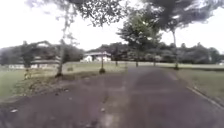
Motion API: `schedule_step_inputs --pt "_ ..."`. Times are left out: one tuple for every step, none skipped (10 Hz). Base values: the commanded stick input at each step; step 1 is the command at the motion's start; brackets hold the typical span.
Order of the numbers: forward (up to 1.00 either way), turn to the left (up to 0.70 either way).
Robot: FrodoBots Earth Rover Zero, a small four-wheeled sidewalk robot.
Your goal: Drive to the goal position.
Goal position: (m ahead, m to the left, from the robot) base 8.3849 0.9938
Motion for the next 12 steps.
schedule_step_inputs --pt "0.70 0.00" --pt "0.70 0.00" --pt "0.70 0.00" --pt "0.70 0.00" --pt "0.70 0.00" --pt "0.70 0.00" --pt "0.70 0.00" --pt "0.70 0.00" --pt "0.70 0.00" --pt "0.70 0.00" --pt "0.70 0.00" --pt "0.70 0.00"
